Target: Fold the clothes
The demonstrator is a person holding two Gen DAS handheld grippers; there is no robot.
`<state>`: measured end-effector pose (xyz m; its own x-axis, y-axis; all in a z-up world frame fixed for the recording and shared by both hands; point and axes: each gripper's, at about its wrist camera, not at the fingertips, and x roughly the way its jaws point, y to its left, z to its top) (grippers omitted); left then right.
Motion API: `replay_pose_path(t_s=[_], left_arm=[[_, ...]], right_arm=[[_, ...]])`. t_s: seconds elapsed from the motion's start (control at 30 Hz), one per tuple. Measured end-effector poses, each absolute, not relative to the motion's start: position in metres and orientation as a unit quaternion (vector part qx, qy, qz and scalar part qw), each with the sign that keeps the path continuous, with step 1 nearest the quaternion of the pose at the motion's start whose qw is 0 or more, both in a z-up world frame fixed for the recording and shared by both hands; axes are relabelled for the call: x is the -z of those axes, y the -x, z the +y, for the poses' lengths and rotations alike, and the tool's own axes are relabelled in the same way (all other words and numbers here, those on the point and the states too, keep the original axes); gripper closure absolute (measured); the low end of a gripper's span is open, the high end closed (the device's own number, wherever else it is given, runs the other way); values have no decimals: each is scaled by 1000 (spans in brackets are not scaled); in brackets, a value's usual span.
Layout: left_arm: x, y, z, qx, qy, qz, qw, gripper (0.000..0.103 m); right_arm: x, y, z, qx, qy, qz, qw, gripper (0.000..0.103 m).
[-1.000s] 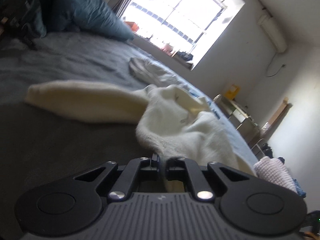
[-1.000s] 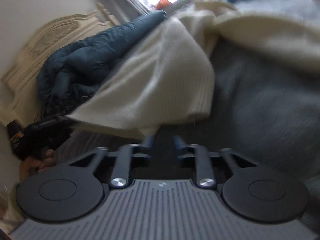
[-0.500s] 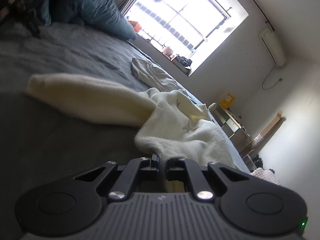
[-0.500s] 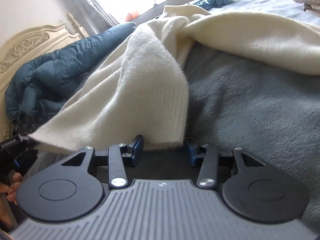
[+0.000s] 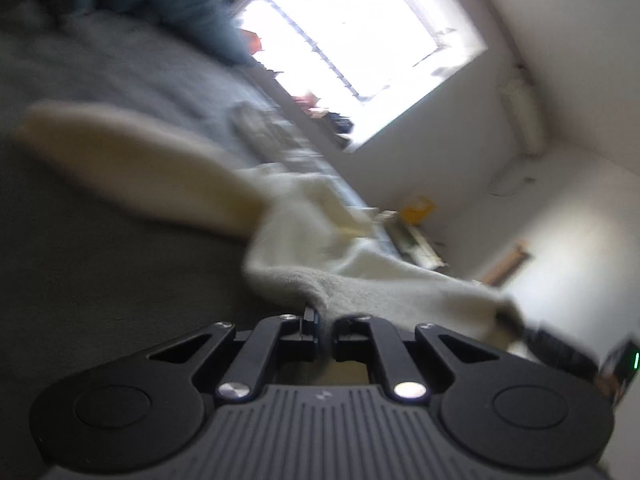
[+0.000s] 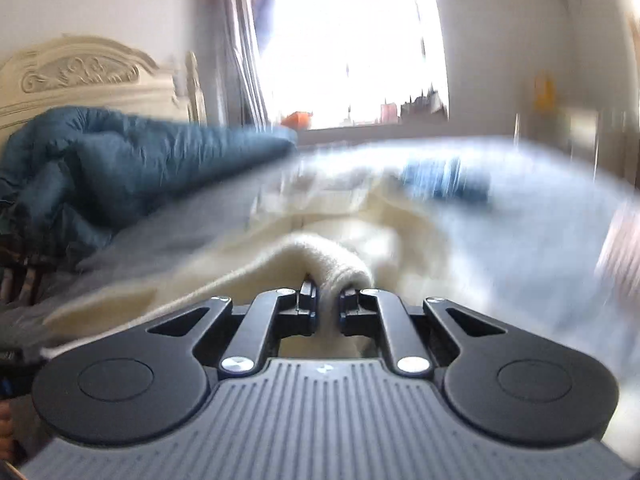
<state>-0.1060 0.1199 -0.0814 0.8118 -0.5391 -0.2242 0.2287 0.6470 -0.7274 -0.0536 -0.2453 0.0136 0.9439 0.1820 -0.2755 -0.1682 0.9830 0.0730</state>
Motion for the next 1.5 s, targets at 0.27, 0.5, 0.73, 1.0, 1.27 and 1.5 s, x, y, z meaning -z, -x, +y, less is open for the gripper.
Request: replay_pose_path(t_s=[0.27, 0.5, 0.73, 1.0, 1.27, 1.5], left_arm=[[37, 131, 79, 261, 255, 192, 911, 97], [85, 141, 76, 212, 196, 321, 902, 97], [93, 165, 86, 198, 196, 308, 910, 65], [99, 169, 99, 175, 223, 299, 911, 53], [106, 162, 113, 177, 262, 306, 898, 53], [104, 155, 127, 165, 287, 280, 901, 49]], right_arm=[[-86, 102, -285, -57, 68, 129, 988, 95], [65, 135, -301, -65, -11, 334, 940, 94], [75, 133, -317, 15, -62, 353, 934, 86], [35, 118, -240, -139, -22, 273, 952, 59], [81, 132, -69, -321, 257, 240, 880, 52], [108, 108, -30, -287, 304, 246, 874, 69]])
